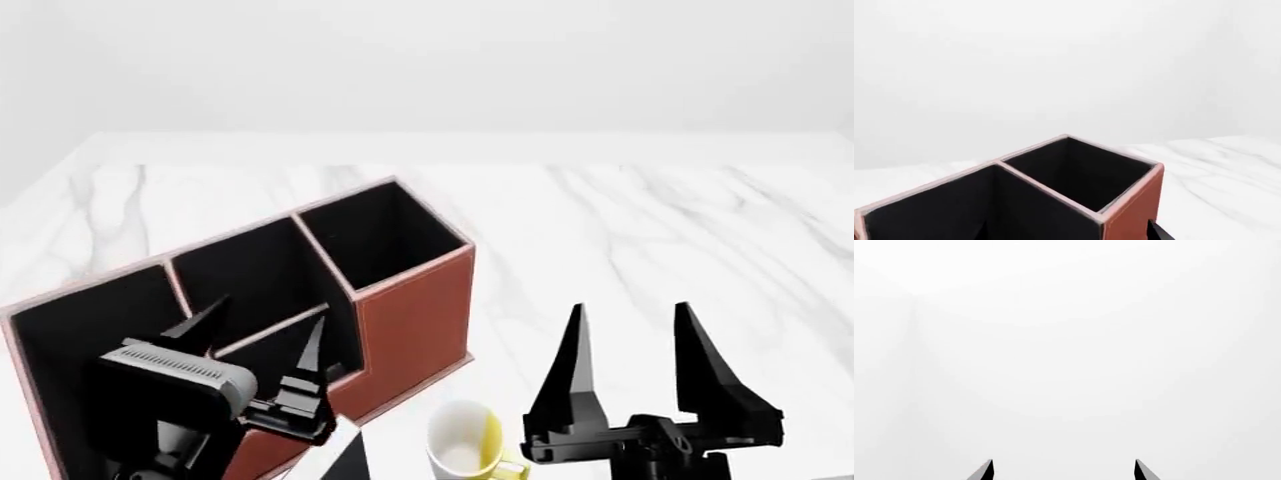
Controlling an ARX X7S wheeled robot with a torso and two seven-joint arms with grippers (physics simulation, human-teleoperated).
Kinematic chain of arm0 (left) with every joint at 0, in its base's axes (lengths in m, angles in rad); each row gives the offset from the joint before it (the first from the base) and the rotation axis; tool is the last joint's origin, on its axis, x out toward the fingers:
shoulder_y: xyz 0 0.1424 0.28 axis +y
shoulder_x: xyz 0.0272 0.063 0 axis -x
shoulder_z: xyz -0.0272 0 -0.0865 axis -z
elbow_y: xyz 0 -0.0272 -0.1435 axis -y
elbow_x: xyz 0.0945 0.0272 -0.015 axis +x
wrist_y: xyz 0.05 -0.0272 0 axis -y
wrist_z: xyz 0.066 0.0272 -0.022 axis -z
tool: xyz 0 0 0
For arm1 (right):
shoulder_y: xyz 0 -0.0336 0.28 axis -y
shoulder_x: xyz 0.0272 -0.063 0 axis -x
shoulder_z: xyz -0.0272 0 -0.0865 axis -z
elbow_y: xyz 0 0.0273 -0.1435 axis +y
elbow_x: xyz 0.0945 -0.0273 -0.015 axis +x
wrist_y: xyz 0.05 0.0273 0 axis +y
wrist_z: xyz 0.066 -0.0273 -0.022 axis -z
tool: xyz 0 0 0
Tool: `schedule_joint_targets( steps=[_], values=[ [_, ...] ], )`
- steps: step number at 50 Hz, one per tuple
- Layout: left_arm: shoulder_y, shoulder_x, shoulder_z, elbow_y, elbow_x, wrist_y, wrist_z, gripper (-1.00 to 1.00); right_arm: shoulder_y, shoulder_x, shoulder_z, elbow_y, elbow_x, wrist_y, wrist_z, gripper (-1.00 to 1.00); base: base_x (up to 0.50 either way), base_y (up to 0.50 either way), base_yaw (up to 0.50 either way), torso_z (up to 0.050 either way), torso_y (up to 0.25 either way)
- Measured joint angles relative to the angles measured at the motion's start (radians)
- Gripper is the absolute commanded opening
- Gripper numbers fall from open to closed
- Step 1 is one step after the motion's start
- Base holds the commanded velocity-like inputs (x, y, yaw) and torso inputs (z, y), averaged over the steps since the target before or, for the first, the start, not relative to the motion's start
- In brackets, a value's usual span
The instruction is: Pick up the book and place it in the right compartment of the caddy.
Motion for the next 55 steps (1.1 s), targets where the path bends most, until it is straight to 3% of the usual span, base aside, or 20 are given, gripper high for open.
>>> schedule_joint_targets(
  steps=[9, 19, 55],
  values=[
    [-0.042, -0.044, -0.083, 0.068, -0.307, -0.205, -0.073, 1.00, 0.000, 0.005, -0.010, 0.011, -0.007, -0.005, 0.005, 1.00, 0.00, 0.00, 0.00, 0.000, 0.000],
    [-0.096, -0.076, -0.132, 0.100, -0.574, -0.337, -0.195, 1.00, 0.002, 0.010, -0.019, 0.021, -0.013, -0.007, 0.010, 1.00, 0.00, 0.00, 0.00, 0.000, 0.000],
    [-0.179, -0.075, -0.068, -0.010, -0.825, -0.491, -0.470, 1.00, -0.002, 0.031, -0.048, 0.033, -0.011, -0.015, 0.028, 1.00, 0.00, 0.00, 0.00, 0.000, 0.000]
  ],
)
